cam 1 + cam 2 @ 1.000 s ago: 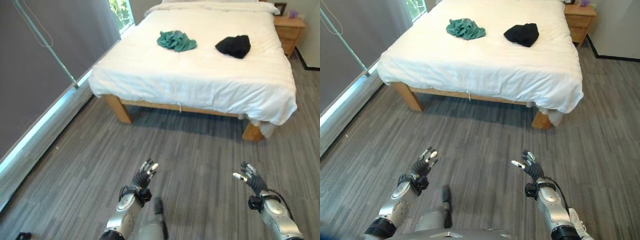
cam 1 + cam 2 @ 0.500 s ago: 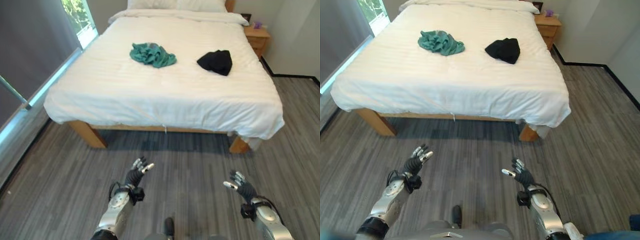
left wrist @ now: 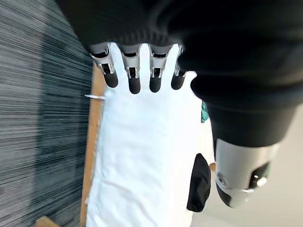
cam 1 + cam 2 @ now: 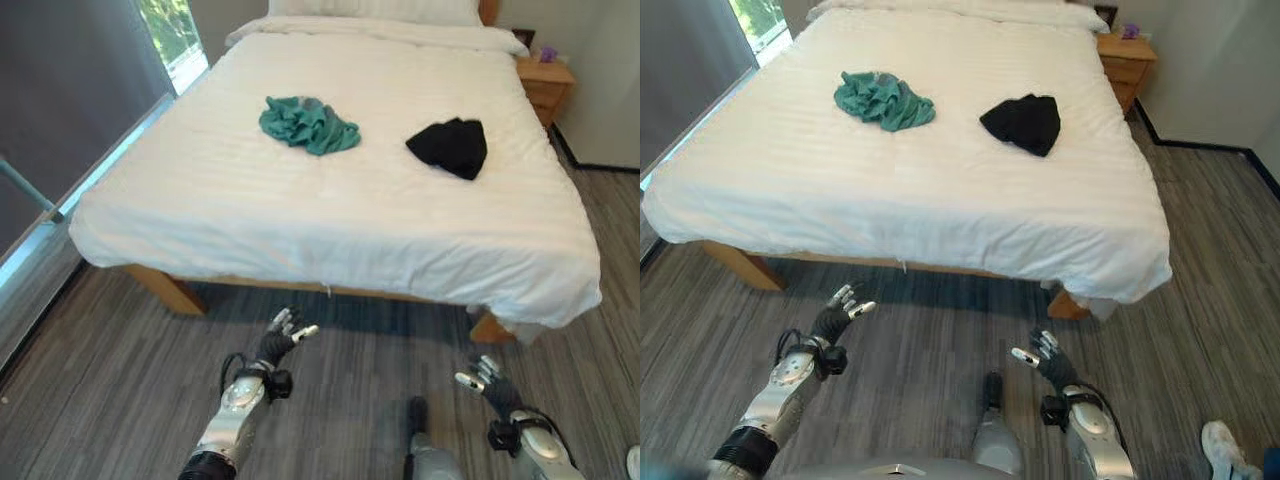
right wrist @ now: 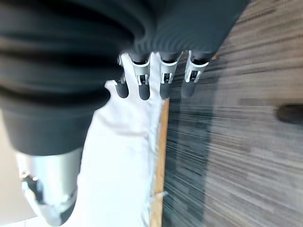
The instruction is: Pick up bed clothes into laundry basket.
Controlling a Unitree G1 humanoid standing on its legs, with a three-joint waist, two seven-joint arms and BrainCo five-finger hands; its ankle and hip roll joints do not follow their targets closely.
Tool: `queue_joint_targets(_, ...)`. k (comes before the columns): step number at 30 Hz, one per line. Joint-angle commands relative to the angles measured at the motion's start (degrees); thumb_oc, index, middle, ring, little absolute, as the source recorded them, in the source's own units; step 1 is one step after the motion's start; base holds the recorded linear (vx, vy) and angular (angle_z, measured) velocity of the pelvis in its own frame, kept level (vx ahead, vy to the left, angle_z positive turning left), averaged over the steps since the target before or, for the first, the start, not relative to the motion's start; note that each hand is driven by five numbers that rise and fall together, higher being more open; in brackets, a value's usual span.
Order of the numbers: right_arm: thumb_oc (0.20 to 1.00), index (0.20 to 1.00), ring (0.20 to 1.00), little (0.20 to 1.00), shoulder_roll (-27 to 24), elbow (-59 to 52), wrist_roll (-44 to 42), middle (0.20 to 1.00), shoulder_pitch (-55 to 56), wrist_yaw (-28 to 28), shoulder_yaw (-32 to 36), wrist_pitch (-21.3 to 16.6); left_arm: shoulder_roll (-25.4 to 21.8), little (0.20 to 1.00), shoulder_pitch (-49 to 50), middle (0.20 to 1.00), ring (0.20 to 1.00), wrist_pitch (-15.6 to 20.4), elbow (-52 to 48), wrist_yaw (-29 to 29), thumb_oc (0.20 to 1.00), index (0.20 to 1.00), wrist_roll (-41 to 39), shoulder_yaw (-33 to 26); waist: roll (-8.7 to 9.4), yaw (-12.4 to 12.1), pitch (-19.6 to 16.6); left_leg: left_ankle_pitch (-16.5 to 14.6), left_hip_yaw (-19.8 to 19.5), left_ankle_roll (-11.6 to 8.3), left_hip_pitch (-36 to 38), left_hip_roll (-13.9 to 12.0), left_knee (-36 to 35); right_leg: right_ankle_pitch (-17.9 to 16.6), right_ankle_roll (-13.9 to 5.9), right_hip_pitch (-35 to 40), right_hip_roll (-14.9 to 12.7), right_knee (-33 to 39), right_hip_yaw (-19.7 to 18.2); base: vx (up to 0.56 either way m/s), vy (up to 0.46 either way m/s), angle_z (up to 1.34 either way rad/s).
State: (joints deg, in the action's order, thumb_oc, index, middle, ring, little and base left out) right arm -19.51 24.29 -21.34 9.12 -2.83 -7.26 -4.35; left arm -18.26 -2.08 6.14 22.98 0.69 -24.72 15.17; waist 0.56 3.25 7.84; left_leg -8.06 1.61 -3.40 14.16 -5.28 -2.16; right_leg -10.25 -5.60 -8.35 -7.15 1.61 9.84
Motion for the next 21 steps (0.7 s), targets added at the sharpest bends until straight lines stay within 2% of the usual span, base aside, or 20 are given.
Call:
queue_joint_targets(1, 1.0, 1.0, 1.0, 1.0, -1.77, -3.14, -1.96, 1.0, -2.25, -0.58, 0.11, -2.95, -2.08, 1.0, -3.0, 1.0, 1.0, 2.86, -3.4, -1.01, 1.0, 1.0, 0.78, -0.92, 0.98, -0.33, 1.7, 10.15, 2.04, -1.67, -3.59, -5.16, 8.58, 2.07, -3.18, -0.62, -2.81, -6.48, -1.64, 0.2, -0.34, 0.25)
queue_joint_targets(3, 1.0, 1.0, 1.0, 1.0, -2.9, -3.79, -3.83, 1.0, -3.74, -0.44, -0.29, -3.18, -1.86, 1.0, -3.09, 1.0, 1.0, 2.16, -3.3, -1.43, 1.0, 1.0, -0.11, -0.67, 1.41, -0.9, 2.59, 18.85, 2.19, -2.46, -9.75, -9.06, 21.54, 3.56, -0.31, 3.73, -1.01, -5.04, 1.78, 0.11, -0.4, 0.24)
queue_joint_targets(5, 1.0, 1.0, 1.0, 1.0, -4.11, -4.19, -4.87, 1.0, -3.77, -0.92, 0.18, -3.18, -2.09, 1.0, -2.77, 1.0, 1.0, 1.79, -4.18, -2.42, 1.0, 1.0, -1.12, -0.23, 3.22, -2.62, 4.22, 19.92, 0.78, -0.86, -15.58, -8.23, 33.35, 5.05, 2.04, 7.18, 0.14, -3.23, 2.94, 0.14, -0.452, 0.47)
queue_joint_targets(7, 1.0, 1.0, 1.0, 1.0, -5.53, -3.93, -4.04, 1.0, -3.81, -0.19, 0.88, -3.11, -2.08, 1.0, -2.0, 1.0, 1.0, 1.5, -5.56, -2.76, 1.0, 1.0, -1.77, 0.0, 3.82, -3.83, 4.78, 19.8, 2.22, -0.7, -19.58, -7.7, 33.8, 6.15, 2.61, 9.69, 0.85, -1.48, 2.63, 0.18, -0.281, -0.03)
queue_joint_targets(9, 1.0, 1.0, 1.0, 1.0, -5.79, -4.19, -3.86, 1.0, -3.56, 1.03, 2.15, -3.11, -1.98, 1.0, -1.78, 1.0, 1.0, 1.24, -5.54, -2.68, 1.0, 1.0, -1.05, 0.11, 3.9, -3.94, 4.72, 20.84, 6.86, -2.05, -22.4, -10.16, 29.18, 6.2, 2.36, 11.67, 0.94, 0.78, 3.83, 0.26, -0.146, -0.06)
queue_joint_targets(10, 1.0, 1.0, 1.0, 1.0, -5.36, -4.5, -5.05, 1.0, -2.51, 1.28, 4.24, -3.54, -1.12, 1.0, -1.2, 1.0, 1.0, 1.0, -6.35, -3.01, 1.0, 1.0, -2.88, 0.57, 3.78, -4.34, 4.29, 21.74, 9.9, -3.33, -23.26, -10.69, 22.17, 6.83, 1.56, 13.33, 1.21, 2.18, 4.19, 0.32, -0.046, 0.17)
queue_joint_targets(11, 1.0, 1.0, 1.0, 1.0, -5.34, -4.51, -4.97, 1.0, -2.0, 1.55, 4.61, -3.69, -0.94, 1.0, -0.96, 1.0, 1.0, 0.85, -6.66, -3.11, 1.0, 1.0, -3.45, 1.17, 3.34, -4.42, 3.85, 21.83, 10.82, -3.43, -23.7, -9.4, 16.72, 7.32, 1.2, 13.48, 1.22, 2.42, 4.49, 0.43, 0.021, 0.18)
queue_joint_targets(12, 1.0, 1.0, 1.0, 1.0, -5.28, -5.05, -4.28, 1.0, -1.09, 2.02, 5.2, -3.72, -0.87, 1.0, -0.44, 1.0, 1.0, 0.62, -7.33, -3.4, 1.0, 1.0, -3.51, 1.83, 2.84, -4.87, 3.31, 20.96, 10.84, -2.98, -23.74, -6.4, 8.36, 8.35, 0.56, 14.82, 1.35, 2.83, 4.72, 0.44, 0.088, 0.18)
queue_joint_targets(13, 1.0, 1.0, 1.0, 1.0, -4.93, -4.86, -3.64, 1.0, -0.77, 2.33, 5.41, -3.51, -0.79, 1.0, -0.25, 1.0, 1.0, 0.46, -7.98, -3.61, 1.0, 1.0, -3.13, 2.69, 2.26, -5.1, 2.74, 21.87, 10.62, -2.99, -24.2, -4.66, 3.83, 8.86, 0.19, 15.85, 1.52, 3.08, 5.06, 0.46, 0.119, 0.1)
queue_joint_targets(14, 1.0, 1.0, 1.0, 1.0, -4.31, -5.3, -2.95, 1.0, -0.62, 2.02, 5.17, -2.96, -0.74, 1.0, 0.2, 1.0, 1.0, 0.1, -9.04, -4.5, 1.0, 1.0, -4.16, 3.22, 1.92, -4.55, 1.93, 20.2, 12.44, -2.43, -22.67, -4.12, 3.73, 9.53, -0.34, 16.66, 1.24, 2.84, 5.31, 0.36, 0.122, -0.75)
queue_joint_targets(16, 1.0, 1.0, 1.0, 1.0, -3.53, -5.86, -2.48, 1.0, -0.42, 2.37, 4.84, -2.92, -1.24, 1.0, -0.01, 1.0, 1.0, 0.03, -10.82, -4.59, 1.0, 1.0, -4.29, 3.72, 1.93, -4.42, 1.41, 19.3, 11.72, -2.17, -22.46, -3.2, 5.05, 9.83, -0.65, 17.19, 0.1, 2.61, 5.52, 0.27, 0.183, -0.68)
queue_joint_targets(18, 1.0, 1.0, 1.0, 1.0, -1.75, -5.77, -2.34, 1.0, -1.39, 1.85, 3.48, -2.87, -1.81, 1.0, -0.69, 1.0, 1.0, 0.55, -12.36, -4.45, 1.0, 1.0, -4.52, 3.89, 1.53, -4.2, 0.29, 16.22, 12.21, 0.03, -19.08, -0.6, 2.07, 9.44, -2.7, 17.28, -3.29, 0.21, 4.68, 0.35, 0.377, -0.13)
queue_joint_targets(20, 1.0, 1.0, 1.0, 1.0, -1.31, -5.75, -0.88, 1.0, -1.68, 1.3, 2.63, -2.59, -2.46, 1.0, -1.2, 1.0, 1.0, 0.54, -12.38, -4.72, 1.0, 1.0, -4.15, 4.29, 1.64, -4.27, 0.4, 14.96, 13.19, 1.79, -16.21, 1.25, -0.1, 7.93, -4.05, 15.51, -5.86, -6.34, 3.49, 0.24, 0.35, -0.16)
queue_joint_targets(21, 1.0, 1.0, 1.0, 1.0, -1.37, -6.09, 0.15, 1.0, -1.98, 0.68, 2.07, -2.58, -3.32, 1.0, -1.77, 1.0, 1.0, 0.59, -13.19, -4.9, 1.0, 1.0, -3.26, 4.34, 1.36, -3.73, 1.0, 14.23, 13.51, 3.46, -13.78, 2.9, -1.73, 3.04, -5.2, 11.14, -7.79, -16.07, 1.51, 0.2, 0.388, -0.31)
